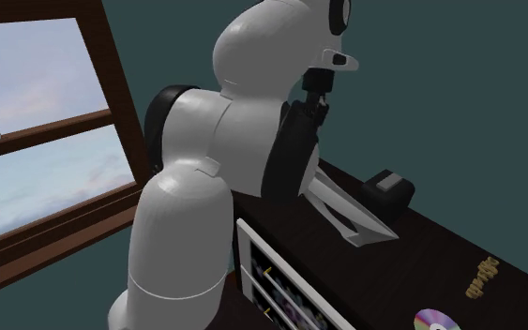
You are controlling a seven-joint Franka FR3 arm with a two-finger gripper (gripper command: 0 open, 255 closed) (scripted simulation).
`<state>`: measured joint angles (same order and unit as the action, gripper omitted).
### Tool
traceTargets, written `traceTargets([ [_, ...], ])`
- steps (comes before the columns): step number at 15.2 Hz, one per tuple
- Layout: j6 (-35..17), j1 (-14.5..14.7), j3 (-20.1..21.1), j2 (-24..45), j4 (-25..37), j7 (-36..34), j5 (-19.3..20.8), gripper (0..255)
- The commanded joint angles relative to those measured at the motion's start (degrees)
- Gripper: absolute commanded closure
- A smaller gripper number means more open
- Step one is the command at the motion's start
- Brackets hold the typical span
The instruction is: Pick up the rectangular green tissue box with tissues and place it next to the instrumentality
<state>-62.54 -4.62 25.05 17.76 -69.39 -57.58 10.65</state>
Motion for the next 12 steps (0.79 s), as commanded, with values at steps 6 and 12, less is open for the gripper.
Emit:
traceTargets([
  [6,-2.16,-6.56,-3.25,-2.63,-3.46,10.14,2.00,255],
  [12,-3.15,-11.19,-6.12,-1.95,-2.43,18.29,4.53,255],
])
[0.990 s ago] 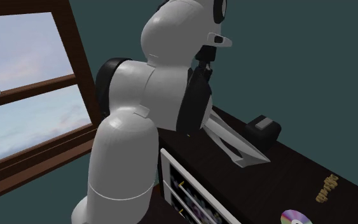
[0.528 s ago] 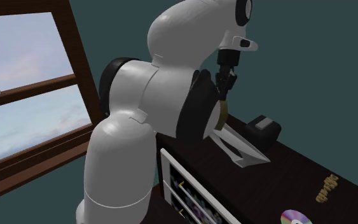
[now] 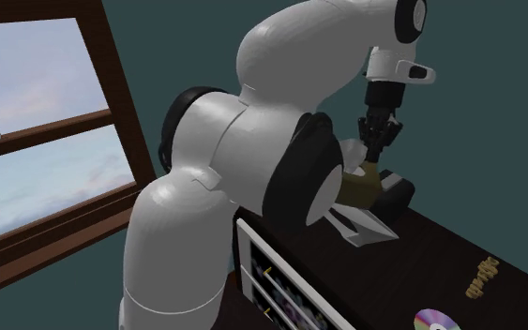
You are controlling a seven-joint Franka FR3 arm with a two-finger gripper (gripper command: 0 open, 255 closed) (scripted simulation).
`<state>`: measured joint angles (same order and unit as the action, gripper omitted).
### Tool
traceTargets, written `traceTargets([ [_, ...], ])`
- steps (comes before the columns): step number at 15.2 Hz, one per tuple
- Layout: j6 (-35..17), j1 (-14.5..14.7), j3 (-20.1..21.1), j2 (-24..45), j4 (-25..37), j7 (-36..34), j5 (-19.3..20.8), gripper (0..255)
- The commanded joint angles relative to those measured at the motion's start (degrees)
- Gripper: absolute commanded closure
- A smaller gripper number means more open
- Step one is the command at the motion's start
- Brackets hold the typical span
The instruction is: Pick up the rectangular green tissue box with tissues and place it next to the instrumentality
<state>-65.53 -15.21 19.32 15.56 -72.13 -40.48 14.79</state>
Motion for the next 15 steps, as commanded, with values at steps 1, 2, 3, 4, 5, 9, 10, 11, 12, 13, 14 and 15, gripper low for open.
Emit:
traceTargets([
  [1,-0.25,-1.32,-0.86,0.59,0.80,2.51,0.86,255],
  [2,-0.33,-2.01,-1.33,1.01,1.39,3.82,1.33,255],
  [3,-0.39,-2.69,-1.78,1.50,2.08,5.13,1.81,255],
  [4,-0.42,-3.36,-2.23,2.07,2.87,6.42,2.30,255],
  [5,-0.41,-4.00,-2.68,2.71,3.78,7.71,2.79,255],
  [9,-0.03,-6.39,-4.42,6.07,8.66,12.87,4.83,255],
  [10,0.19,-6.94,-4.84,7.14,10.25,14.17,5.36,255],
  [11,0.47,-7.45,-5.25,8.32,12.02,15.48,5.91,255],
  [12,0.81,-7.91,-5.66,9.57,13.92,16.76,6.44,255],
  [13,-0.26,-8.17,-5.61,9.04,12.29,16.47,6.21,255],
  [14,-1.29,-8.40,-5.57,8.55,10.74,16.20,6.00,255],
  [15,-2.29,-8.62,-5.53,8.11,9.28,15.95,5.81,255],
])
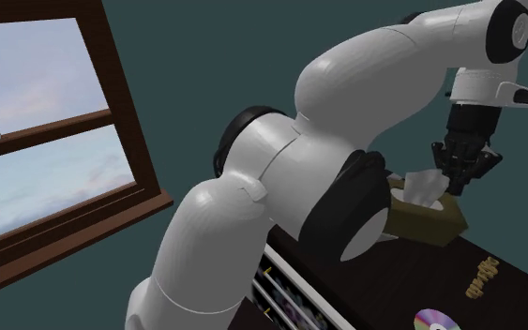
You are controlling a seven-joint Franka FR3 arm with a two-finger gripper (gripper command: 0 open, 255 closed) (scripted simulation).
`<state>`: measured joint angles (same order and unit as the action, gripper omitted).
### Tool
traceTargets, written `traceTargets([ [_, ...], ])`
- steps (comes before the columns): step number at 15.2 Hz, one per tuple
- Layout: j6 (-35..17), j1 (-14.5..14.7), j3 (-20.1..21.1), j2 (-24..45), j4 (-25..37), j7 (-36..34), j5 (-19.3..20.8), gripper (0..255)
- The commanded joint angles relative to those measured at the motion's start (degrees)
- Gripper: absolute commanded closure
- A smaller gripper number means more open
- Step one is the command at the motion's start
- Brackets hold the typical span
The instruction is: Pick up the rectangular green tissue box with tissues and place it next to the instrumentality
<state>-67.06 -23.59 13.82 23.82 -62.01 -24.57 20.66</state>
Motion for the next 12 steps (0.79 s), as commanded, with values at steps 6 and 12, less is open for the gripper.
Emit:
traceTargets([
  [6,-6.29,-1.26,0.10,-2.06,-8.42,-1.31,-0.90,255],
  [12,-11.25,-1.94,0.13,-3.05,-14.50,-2.49,-1.36,255],
])
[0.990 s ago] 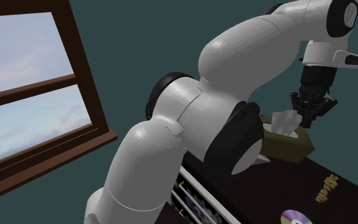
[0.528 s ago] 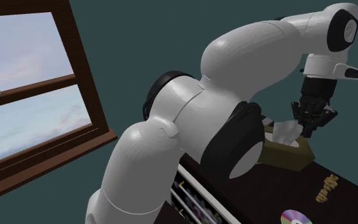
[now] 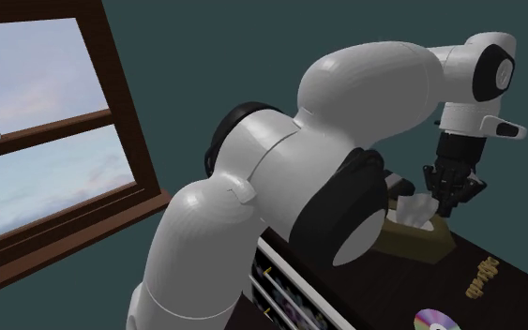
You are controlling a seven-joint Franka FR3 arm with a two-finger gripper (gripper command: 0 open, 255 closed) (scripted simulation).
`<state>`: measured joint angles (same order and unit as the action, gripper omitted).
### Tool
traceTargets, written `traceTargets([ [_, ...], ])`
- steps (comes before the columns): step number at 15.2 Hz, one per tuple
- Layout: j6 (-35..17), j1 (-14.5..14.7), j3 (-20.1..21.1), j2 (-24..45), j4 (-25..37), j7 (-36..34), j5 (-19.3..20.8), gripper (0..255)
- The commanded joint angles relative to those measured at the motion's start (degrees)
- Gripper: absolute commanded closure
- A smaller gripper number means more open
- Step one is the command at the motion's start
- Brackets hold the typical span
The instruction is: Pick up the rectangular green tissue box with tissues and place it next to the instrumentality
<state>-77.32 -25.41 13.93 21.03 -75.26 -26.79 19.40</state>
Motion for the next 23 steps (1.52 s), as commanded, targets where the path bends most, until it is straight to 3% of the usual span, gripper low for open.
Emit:
traceTargets([
  [1,-1.77,-0.20,0.03,-0.37,-2.16,-0.46,-0.16,255],
  [18,-13.95,-1.43,0.20,0.40,-14.07,-3.64,0.08,255],
  [23,-16.95,-3.78,2.77,1.58,-16.50,-5.16,1.31,255],
])
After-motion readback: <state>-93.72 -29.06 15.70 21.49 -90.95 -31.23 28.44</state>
